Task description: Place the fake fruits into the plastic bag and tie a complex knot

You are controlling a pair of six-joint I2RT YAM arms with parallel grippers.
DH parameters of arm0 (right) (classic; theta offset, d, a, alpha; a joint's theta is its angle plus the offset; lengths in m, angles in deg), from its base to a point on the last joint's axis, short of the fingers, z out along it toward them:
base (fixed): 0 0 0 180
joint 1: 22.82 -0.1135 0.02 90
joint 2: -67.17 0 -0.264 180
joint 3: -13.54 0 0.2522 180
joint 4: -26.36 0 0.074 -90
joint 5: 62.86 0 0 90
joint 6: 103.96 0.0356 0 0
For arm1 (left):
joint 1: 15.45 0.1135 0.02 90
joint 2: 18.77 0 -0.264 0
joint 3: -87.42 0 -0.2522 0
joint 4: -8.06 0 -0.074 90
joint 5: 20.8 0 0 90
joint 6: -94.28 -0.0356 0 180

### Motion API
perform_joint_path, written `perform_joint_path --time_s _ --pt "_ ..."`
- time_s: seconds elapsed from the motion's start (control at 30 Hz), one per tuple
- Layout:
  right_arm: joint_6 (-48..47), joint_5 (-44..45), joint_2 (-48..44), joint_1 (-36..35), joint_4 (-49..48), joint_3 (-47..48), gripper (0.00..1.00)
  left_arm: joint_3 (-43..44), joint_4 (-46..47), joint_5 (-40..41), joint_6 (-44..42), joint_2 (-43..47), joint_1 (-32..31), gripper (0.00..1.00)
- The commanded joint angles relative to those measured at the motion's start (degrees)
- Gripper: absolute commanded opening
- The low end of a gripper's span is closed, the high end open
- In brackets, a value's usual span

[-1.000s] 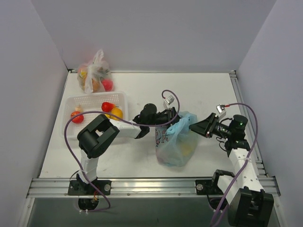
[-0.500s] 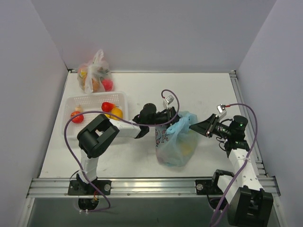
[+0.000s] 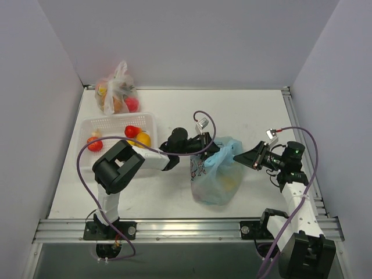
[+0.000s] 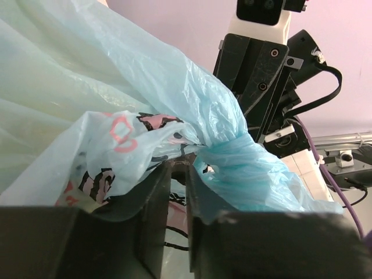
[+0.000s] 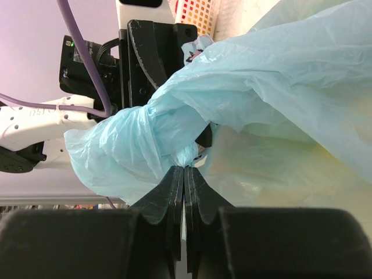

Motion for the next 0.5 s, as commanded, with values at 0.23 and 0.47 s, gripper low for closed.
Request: perform_joint_path --time_s 0.23,0.47 --pt "-1.2 1.0 0.1 -1.9 -0.1 2.6 0.12 4.2 6.5 -1.1 0.5 1.4 -2.3 0.03" --pt "-2.2 2.7 1.6 -3.9 1.1 2.6 0.31 5.0 6.8 -1.3 0.8 1.0 -2.5 0.00"
